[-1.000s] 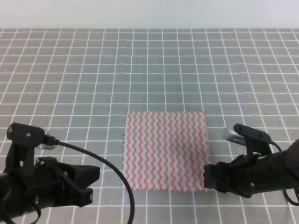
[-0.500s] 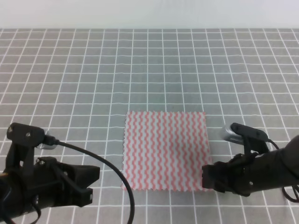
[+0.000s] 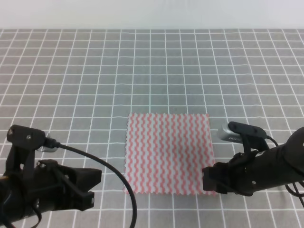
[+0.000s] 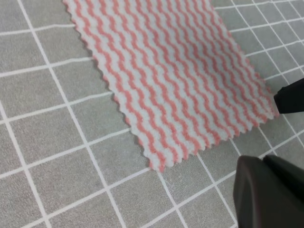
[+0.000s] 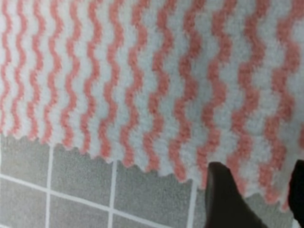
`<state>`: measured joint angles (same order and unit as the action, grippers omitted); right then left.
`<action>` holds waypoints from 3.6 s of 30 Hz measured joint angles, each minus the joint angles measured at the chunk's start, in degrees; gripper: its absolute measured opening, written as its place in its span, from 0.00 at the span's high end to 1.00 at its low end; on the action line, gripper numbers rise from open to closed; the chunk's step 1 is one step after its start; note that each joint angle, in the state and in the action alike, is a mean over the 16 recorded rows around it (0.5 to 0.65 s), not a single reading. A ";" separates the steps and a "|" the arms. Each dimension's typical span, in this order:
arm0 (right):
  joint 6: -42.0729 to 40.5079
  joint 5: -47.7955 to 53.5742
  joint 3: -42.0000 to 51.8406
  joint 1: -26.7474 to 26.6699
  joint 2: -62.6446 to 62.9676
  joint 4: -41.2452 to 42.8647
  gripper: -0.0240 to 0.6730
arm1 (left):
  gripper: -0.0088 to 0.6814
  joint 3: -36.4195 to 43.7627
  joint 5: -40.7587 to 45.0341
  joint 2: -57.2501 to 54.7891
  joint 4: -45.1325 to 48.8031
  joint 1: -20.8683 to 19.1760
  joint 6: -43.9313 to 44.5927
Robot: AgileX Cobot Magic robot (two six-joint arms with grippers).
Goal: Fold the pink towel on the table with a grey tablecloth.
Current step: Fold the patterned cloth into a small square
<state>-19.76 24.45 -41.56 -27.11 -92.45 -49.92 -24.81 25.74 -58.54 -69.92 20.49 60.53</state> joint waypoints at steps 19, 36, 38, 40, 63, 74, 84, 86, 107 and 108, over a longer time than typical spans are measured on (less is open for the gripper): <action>1.72 0.52 -0.27 0.11 -2.56 1.90 0.72 | 0.99 0.02 0.10 0.00 -0.08 0.04 0.09; 1.79 0.80 -1.50 0.17 -0.81 2.70 0.98 | 0.99 0.02 0.16 -0.01 -0.08 0.03 0.20; 1.79 0.93 -1.86 0.15 -0.27 2.72 0.98 | 0.99 0.02 0.19 -0.01 -0.08 0.03 0.23; 1.79 1.10 -2.21 0.13 0.28 2.89 0.99 | 0.99 0.01 0.19 -0.03 -0.06 0.02 0.25; 8.03 4.21 -3.22 0.09 0.06 10.11 0.63 | 0.99 0.00 0.20 -0.08 -0.02 0.00 0.30; 12.23 3.89 -3.21 0.08 -1.06 9.97 0.56 | 0.99 -0.01 0.23 -0.11 0.04 -0.02 0.27; 12.55 3.75 -3.25 0.07 -2.54 9.35 0.56 | 0.99 0.00 0.59 -0.10 0.02 -0.01 0.29; 12.53 3.61 -3.25 0.08 -2.83 8.90 0.56 | 0.99 0.00 0.67 -0.08 0.00 0.00 0.30; 10.85 1.56 -3.88 0.09 -4.15 5.32 0.66 | 0.99 0.02 0.57 0.00 -0.11 0.04 0.44; 10.85 1.51 -3.98 0.09 -4.30 5.32 0.67 | 0.99 0.02 0.57 0.00 -0.11 0.04 0.44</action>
<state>-8.91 25.96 -45.55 -27.02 -96.75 -44.59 -24.78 26.31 -58.53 -70.03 20.53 60.97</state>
